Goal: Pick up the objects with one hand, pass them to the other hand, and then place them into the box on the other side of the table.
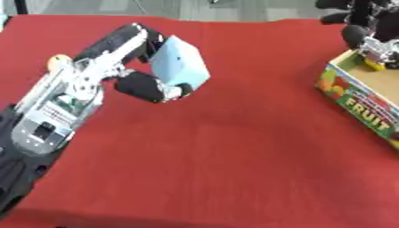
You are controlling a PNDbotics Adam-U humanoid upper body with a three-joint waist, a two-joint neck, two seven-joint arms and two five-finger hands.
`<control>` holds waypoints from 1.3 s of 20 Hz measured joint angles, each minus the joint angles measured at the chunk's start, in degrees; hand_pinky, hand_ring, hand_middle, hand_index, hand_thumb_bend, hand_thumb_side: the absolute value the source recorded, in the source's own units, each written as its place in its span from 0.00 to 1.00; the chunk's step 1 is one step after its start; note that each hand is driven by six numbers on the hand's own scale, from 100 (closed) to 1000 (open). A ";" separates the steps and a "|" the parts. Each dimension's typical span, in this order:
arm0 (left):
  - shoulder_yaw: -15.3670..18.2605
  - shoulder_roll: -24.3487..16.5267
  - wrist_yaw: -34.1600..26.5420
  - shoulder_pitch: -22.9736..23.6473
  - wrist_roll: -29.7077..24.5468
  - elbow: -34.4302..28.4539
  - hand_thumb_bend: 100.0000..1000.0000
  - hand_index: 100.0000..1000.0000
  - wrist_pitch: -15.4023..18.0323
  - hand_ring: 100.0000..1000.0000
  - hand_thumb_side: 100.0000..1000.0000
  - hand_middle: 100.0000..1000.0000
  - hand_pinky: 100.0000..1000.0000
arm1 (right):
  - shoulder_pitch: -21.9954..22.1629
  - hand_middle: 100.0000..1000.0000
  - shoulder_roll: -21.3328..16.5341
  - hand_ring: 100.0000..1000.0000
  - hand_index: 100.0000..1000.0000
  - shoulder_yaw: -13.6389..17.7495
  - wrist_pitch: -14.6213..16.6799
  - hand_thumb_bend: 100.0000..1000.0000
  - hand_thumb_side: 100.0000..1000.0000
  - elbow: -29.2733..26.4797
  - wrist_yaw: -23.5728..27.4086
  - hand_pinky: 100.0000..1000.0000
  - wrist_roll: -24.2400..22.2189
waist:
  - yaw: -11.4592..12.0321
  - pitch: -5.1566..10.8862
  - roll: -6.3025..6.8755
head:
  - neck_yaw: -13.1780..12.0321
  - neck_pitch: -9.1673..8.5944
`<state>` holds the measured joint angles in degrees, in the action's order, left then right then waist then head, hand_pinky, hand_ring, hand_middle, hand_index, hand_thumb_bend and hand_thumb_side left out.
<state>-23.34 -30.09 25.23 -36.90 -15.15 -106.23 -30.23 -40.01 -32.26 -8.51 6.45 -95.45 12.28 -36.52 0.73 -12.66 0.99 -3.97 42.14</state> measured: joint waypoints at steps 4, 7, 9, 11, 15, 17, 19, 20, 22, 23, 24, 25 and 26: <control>-0.01 2.38 0.00 0.90 3.09 0.61 0.00 0.48 2.22 0.56 0.28 0.48 0.65 | -0.76 0.96 0.87 1.00 0.95 -0.95 1.12 0.00 0.19 0.81 -1.76 0.93 -0.75 | 0.02 0.00 -0.01 | 0.32 0.00; -0.04 3.79 -0.02 1.54 4.78 1.25 0.00 0.48 3.68 0.56 0.26 0.48 0.65 | -1.17 0.97 1.36 1.00 0.95 -1.76 2.21 0.00 0.16 1.30 -3.49 0.93 -1.36 | 0.01 0.00 -0.06 | 0.82 0.00; -0.18 4.44 0.17 1.70 5.53 1.78 0.00 0.48 4.65 0.56 0.25 0.48 0.65 | -1.37 0.97 1.60 1.00 0.96 -2.28 3.07 0.00 0.13 1.67 -4.89 0.93 -1.87 | 0.01 0.00 -0.18 | 1.18 0.00; -0.37 4.99 0.94 1.73 6.02 2.14 0.00 0.48 5.77 0.56 0.24 0.48 0.65 | -1.61 0.97 2.06 1.00 0.96 -2.88 4.01 0.00 0.13 2.13 -6.37 0.93 -2.36 | 0.02 0.00 -0.23 | 1.51 0.00; -0.92 5.65 2.95 1.77 6.53 2.40 0.00 0.48 8.46 0.57 0.21 0.49 0.65 | -2.60 0.98 2.93 1.00 0.96 -3.99 6.16 0.00 0.11 3.05 -9.29 0.93 -2.96 | 0.03 0.00 -0.25 | 1.88 0.00; -1.26 6.06 3.85 1.88 6.68 2.40 0.00 0.48 9.87 0.57 0.20 0.49 0.66 | -3.11 0.98 3.36 1.00 0.96 -4.57 7.26 0.00 0.10 3.51 -10.53 0.93 -3.15 | 0.03 0.00 -0.28 | 2.07 0.00; -1.49 6.48 4.74 2.06 6.80 2.40 0.00 0.48 11.13 0.57 0.19 0.49 0.66 | -3.58 0.98 3.64 1.00 0.96 -5.11 8.27 0.00 0.10 4.08 -11.60 0.93 -3.35 | 0.05 0.00 -0.31 | 2.16 0.00; -1.61 6.57 5.18 2.11 6.86 2.40 0.00 0.48 11.71 0.57 0.19 0.49 0.66 | -3.74 0.98 3.85 1.00 0.96 -5.39 8.76 0.00 0.10 4.39 -12.10 0.93 -3.51 | 0.05 0.00 -0.31 | 2.27 0.00; -1.65 6.95 5.79 2.13 6.99 2.40 0.00 0.48 12.72 0.57 0.18 0.49 0.66 | -4.01 0.98 4.18 1.00 0.97 -5.89 9.66 0.00 0.09 5.01 -13.10 0.93 -3.86 | 0.08 0.00 -0.32 | 2.41 0.00; -1.76 7.04 5.99 2.13 7.05 2.40 0.00 0.48 13.17 0.57 0.17 0.49 0.66 | -4.18 0.98 4.39 1.00 0.97 -6.13 10.04 0.00 0.09 5.30 -13.57 0.93 -4.05 | 0.09 0.00 -0.32 | 2.49 0.00; -1.88 7.04 6.19 2.14 7.12 2.40 0.00 0.48 13.63 0.57 0.17 0.49 0.66 | -4.37 0.99 4.48 1.00 0.97 -6.35 10.42 0.00 0.09 5.58 -14.01 0.93 -4.26 | 0.11 0.00 -0.32 | 2.57 0.00; -1.93 7.13 6.47 2.15 7.22 2.40 0.00 0.48 14.04 0.57 0.16 0.49 0.66 | -4.43 0.99 4.67 1.00 0.98 -6.47 10.76 0.00 0.09 5.83 -14.41 0.93 -4.49 | 0.12 0.00 -0.32 | 2.61 0.00; -1.95 7.32 6.78 2.15 7.32 2.40 0.00 0.48 14.41 0.57 0.16 0.49 0.66 | -4.53 0.99 4.89 1.00 0.98 -6.64 11.07 0.00 0.09 6.07 -14.73 0.93 -4.73 | 0.12 0.00 -0.32 | 2.63 0.00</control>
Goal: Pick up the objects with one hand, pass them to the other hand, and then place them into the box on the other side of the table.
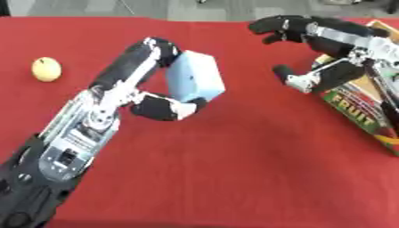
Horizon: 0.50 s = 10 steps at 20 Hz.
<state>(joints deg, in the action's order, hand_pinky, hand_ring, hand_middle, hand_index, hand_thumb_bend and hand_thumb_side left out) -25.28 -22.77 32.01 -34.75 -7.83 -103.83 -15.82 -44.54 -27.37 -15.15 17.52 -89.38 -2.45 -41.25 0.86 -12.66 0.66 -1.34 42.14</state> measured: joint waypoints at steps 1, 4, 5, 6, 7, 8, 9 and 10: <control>-0.03 0.19 0.36 0.01 0.10 0.00 0.00 0.48 0.32 0.57 0.16 0.49 0.66 | -0.17 0.99 0.14 1.00 0.98 -0.14 0.29 0.00 0.08 0.17 -0.32 0.93 -0.24 | 0.00 0.00 0.00 | 0.03 0.00; -0.21 0.74 1.35 0.02 0.42 0.01 0.00 0.48 0.91 0.57 0.16 0.48 0.66 | -0.40 0.99 0.53 1.00 0.98 -0.52 1.01 0.00 0.08 0.50 -1.31 0.93 -0.77 | 0.02 0.00 -0.02 | 0.25 0.00; -0.31 0.95 1.59 0.02 0.54 0.04 0.00 0.48 1.02 0.57 0.16 0.48 0.66 | -0.43 0.99 0.60 1.00 0.98 -0.62 1.26 0.00 0.08 0.59 -1.69 0.93 -0.92 | 0.02 0.00 -0.02 | 0.33 0.00; -0.34 1.25 1.87 0.03 0.67 0.08 0.00 0.48 1.11 0.57 0.16 0.48 0.66 | -0.55 0.99 0.77 1.00 0.99 -0.83 1.52 0.00 0.08 0.74 -2.12 0.93 -1.03 | 0.02 0.00 -0.02 | 0.43 0.00; -0.35 1.47 2.06 0.03 0.78 0.23 0.00 0.48 1.20 0.57 0.16 0.48 0.66 | -0.66 0.99 1.00 1.00 0.99 -0.93 1.72 0.00 0.08 0.81 -2.51 0.93 -1.16 | 0.03 0.00 -0.02 | 0.50 0.00; -0.38 1.73 2.32 0.03 0.87 0.42 0.00 0.48 1.26 0.57 0.15 0.48 0.66 | -0.83 0.99 1.16 1.00 0.99 -1.13 1.95 0.00 0.08 0.82 -2.93 0.94 -1.32 | 0.04 0.00 -0.03 | 0.55 0.00; -0.43 1.91 2.56 0.03 1.00 0.54 0.00 0.47 1.35 0.57 0.15 0.48 0.66 | -0.89 1.00 1.39 1.00 0.99 -1.23 2.19 0.00 0.08 0.82 -3.36 0.94 -1.43 | 0.05 0.00 -0.04 | 0.66 0.00; -0.51 2.17 2.83 0.04 1.12 0.72 0.00 0.47 1.44 0.57 0.14 0.48 0.66 | -0.91 1.00 1.54 1.00 0.99 -1.38 2.43 0.00 0.08 0.82 -3.73 0.94 -1.54 | 0.08 0.00 -0.04 | 0.77 0.00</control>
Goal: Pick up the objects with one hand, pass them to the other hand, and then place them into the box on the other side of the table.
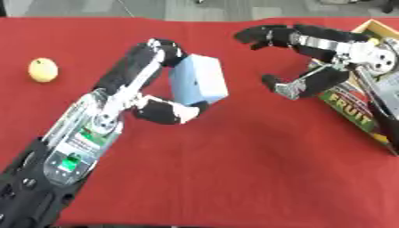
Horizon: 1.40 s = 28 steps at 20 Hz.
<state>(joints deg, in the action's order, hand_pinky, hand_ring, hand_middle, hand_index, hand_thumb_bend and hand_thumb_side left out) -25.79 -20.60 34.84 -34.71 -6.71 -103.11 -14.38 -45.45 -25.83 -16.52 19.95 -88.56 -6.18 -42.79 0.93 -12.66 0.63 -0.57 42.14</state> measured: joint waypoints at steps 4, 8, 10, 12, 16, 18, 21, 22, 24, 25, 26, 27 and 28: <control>-0.19 0.82 0.94 0.01 0.41 0.36 0.00 0.47 0.22 0.57 0.15 0.48 0.65 | -0.48 1.00 0.54 1.00 1.00 -0.48 0.85 0.00 0.09 0.00 -1.35 0.94 -0.17 | 0.18 0.00 -0.02 | 0.30 0.01; -0.24 1.65 1.55 0.01 0.61 0.53 0.00 0.47 0.40 0.57 0.15 0.48 0.65 | -0.62 1.00 1.04 1.00 1.00 -1.01 1.61 0.00 0.10 -0.01 -2.37 0.94 -0.31 | 0.28 0.00 -0.22 | 1.11 0.02; -0.34 2.08 1.93 0.00 0.61 0.85 0.00 0.47 0.40 0.57 0.15 0.48 0.65 | -0.77 1.00 1.25 1.00 1.00 -1.26 1.95 0.00 0.11 -0.04 -2.61 0.94 -0.40 | 0.36 0.00 -0.31 | 1.46 0.02; -0.43 2.43 2.24 -0.02 0.61 1.25 0.00 0.47 0.40 0.57 0.14 0.48 0.65 | -0.93 1.00 1.46 1.00 1.00 -1.48 2.09 0.00 0.11 -0.07 -2.64 0.95 -0.46 | 0.46 0.00 -0.32 | 1.74 0.02; -0.55 3.15 3.14 -0.16 0.74 2.42 0.00 0.47 0.58 0.57 0.12 0.48 0.66 | -1.06 1.00 1.95 1.00 1.00 -1.82 2.05 0.00 0.14 -0.10 -2.66 0.95 -0.75 | 0.56 0.00 -0.33 | 2.03 0.02; -0.56 3.53 3.78 -0.36 0.82 3.05 0.00 0.47 0.73 0.57 0.11 0.48 0.66 | -1.27 1.00 2.09 1.00 1.00 -1.95 1.86 0.00 0.15 -0.24 -2.70 0.95 -0.98 | 0.63 0.00 -0.35 | 2.15 0.02; -0.56 3.69 4.94 -0.57 0.92 4.05 0.00 0.47 0.85 0.57 0.10 0.48 0.66 | -1.40 1.00 2.38 1.00 1.00 -2.15 1.41 0.00 0.19 -0.39 -2.75 0.95 -1.41 | 0.63 0.00 -0.36 | 2.16 0.02; -0.56 3.86 5.36 -0.57 0.99 4.34 0.00 0.47 0.92 0.57 0.09 0.48 0.66 | -1.40 1.00 2.42 1.00 1.00 -2.25 1.22 0.00 0.20 -0.40 -2.83 0.95 -1.59 | 0.63 0.00 -0.37 | 2.16 0.02; -0.57 4.06 6.26 -0.58 1.14 4.81 0.00 0.47 1.04 0.57 0.08 0.49 0.66 | -1.40 1.00 2.42 1.00 1.00 -2.27 0.88 0.00 0.23 -0.44 -2.99 0.95 -1.91 | 0.63 0.00 -0.37 | 2.16 0.02; -0.57 4.08 6.67 -0.58 1.24 5.00 0.00 0.47 1.13 0.57 0.08 0.49 0.66 | -1.42 1.00 2.42 1.00 1.00 -2.28 0.72 0.00 0.24 -0.52 -3.12 0.95 -2.07 | 0.64 0.00 -0.37 | 2.16 0.02; -0.57 4.11 7.05 -0.59 1.36 5.14 0.00 0.47 1.24 0.57 0.07 0.49 0.66 | -1.42 1.00 2.42 1.00 1.00 -2.29 0.58 0.00 0.24 -0.64 -3.20 0.95 -2.22 | 0.64 0.00 -0.37 | 2.16 0.02; -0.57 4.25 7.39 -0.59 1.49 5.31 0.00 0.47 1.37 0.57 0.07 0.49 0.66 | -1.42 1.00 2.43 1.00 1.00 -2.31 0.44 0.00 0.25 -0.75 -3.33 0.95 -2.41 | 0.65 0.00 -0.37 | 2.17 0.02; -0.57 4.46 7.75 -0.60 1.63 5.34 0.00 0.47 1.49 0.57 0.06 0.49 0.66 | -1.43 1.00 2.43 1.00 1.00 -2.33 0.32 0.00 0.25 -0.75 -3.53 0.96 -2.63 | 0.67 0.00 -0.38 | 2.18 0.02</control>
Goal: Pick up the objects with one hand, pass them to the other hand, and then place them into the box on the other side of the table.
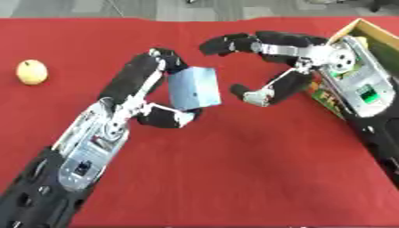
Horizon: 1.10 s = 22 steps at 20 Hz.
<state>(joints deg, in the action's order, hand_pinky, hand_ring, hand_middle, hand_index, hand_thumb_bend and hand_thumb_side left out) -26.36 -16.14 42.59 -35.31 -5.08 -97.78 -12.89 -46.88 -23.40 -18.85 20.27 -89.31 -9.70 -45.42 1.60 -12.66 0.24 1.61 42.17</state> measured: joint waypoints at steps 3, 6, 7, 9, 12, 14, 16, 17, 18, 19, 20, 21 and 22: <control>0.00 0.18 1.19 -0.01 0.55 0.12 0.00 0.47 0.28 0.57 0.06 0.49 0.66 | 0.00 1.00 0.10 1.00 1.00 -0.32 -0.10 0.00 0.25 0.00 -0.38 0.97 -1.08 | 0.03 0.00 -0.03 | 0.06 0.00; 0.00 0.66 2.02 -0.01 1.14 0.32 0.00 0.47 0.25 0.57 0.07 0.48 0.65 | 0.00 1.00 0.45 1.00 1.00 -0.32 -0.20 0.00 0.24 0.00 -0.61 0.97 -1.94 | 0.04 0.00 -0.09 | 0.08 -0.01; 0.00 0.75 2.08 -0.01 1.40 0.32 0.00 0.47 0.12 0.57 0.08 0.48 0.65 | 0.00 1.00 0.54 1.00 1.00 -0.33 -0.14 0.00 0.24 0.00 -0.65 0.97 -2.05 | 0.04 0.00 -0.09 | 0.09 -0.02; 0.01 1.09 2.06 0.00 1.96 0.32 0.00 0.47 -0.10 0.57 0.09 0.48 0.65 | 0.00 1.00 0.56 1.00 1.00 -0.33 -0.06 0.00 0.22 0.00 -0.94 0.97 -2.00 | 0.04 0.00 -0.10 | 0.12 -0.02; 0.01 1.13 1.73 0.01 2.56 0.27 0.00 0.47 -0.34 0.56 0.10 0.47 0.65 | 0.01 1.00 0.61 1.00 1.00 -0.33 0.44 0.00 0.20 0.00 -1.78 0.97 -1.50 | 0.04 0.00 -0.10 | 0.27 -0.03; 0.01 1.27 1.32 0.04 2.87 0.20 0.00 0.48 -0.47 0.56 0.12 0.47 0.65 | 0.01 1.00 0.82 1.00 1.00 -0.34 0.96 0.00 0.20 0.02 -2.56 0.97 -0.98 | 0.04 -0.01 -0.10 | 0.31 -0.04; -0.01 1.70 0.83 0.11 3.17 0.05 0.00 0.48 -0.68 0.56 0.13 0.47 0.65 | 0.01 1.00 1.05 1.00 1.00 -0.42 1.59 0.00 0.19 0.04 -3.53 0.97 -0.34 | 0.04 -0.01 -0.10 | 0.32 -0.04; -0.01 1.86 0.54 0.16 3.33 -0.03 0.00 0.48 -0.77 0.56 0.14 0.47 0.65 | 0.03 1.00 1.07 1.00 1.00 -0.55 1.91 0.00 0.19 0.07 -4.05 0.97 -0.01 | 0.04 -0.01 -0.10 | 0.32 -0.04; -0.01 2.06 0.21 0.22 3.50 -0.03 0.00 0.48 -0.90 0.56 0.14 0.47 0.65 | 0.03 1.00 1.12 1.00 1.00 -0.66 2.20 0.00 0.19 0.13 -4.53 0.97 0.29 | 0.04 -0.02 -0.10 | 0.32 -0.04; -0.03 2.13 -0.06 0.33 3.65 -0.03 0.00 0.48 -1.04 0.56 0.14 0.47 0.65 | 0.04 1.00 1.19 1.00 1.00 -0.71 2.47 0.00 0.19 0.25 -4.96 0.97 0.56 | 0.04 -0.02 -0.10 | 0.32 -0.05; -0.08 2.13 -0.27 0.42 3.78 -0.03 0.00 0.48 -1.18 0.56 0.14 0.47 0.65 | 0.04 1.00 1.27 1.00 1.00 -0.83 2.70 0.00 0.18 0.36 -5.33 0.97 0.79 | 0.04 -0.02 -0.10 | 0.32 -0.05; -0.16 2.13 -0.41 0.49 3.86 -0.03 0.00 0.48 -1.31 0.56 0.14 0.47 0.65 | 0.05 1.00 1.38 1.00 1.00 -0.98 2.86 0.00 0.18 0.38 -5.63 0.97 0.93 | 0.04 -0.02 -0.10 | 0.32 -0.05; -0.18 2.13 -0.49 0.49 3.92 -0.03 0.00 0.48 -1.46 0.56 0.14 0.46 0.65 | 0.05 1.00 1.46 1.00 1.00 -1.02 2.98 0.00 0.15 0.39 -5.85 0.98 1.03 | 0.04 -0.02 -0.10 | 0.32 -0.05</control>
<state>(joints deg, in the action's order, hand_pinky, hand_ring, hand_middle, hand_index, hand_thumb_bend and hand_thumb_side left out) -26.54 -14.01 42.10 -34.82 -1.16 -97.81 -14.35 -46.83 -21.93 -19.87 23.25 -88.92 -15.55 -44.38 1.64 -12.68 0.14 1.93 42.12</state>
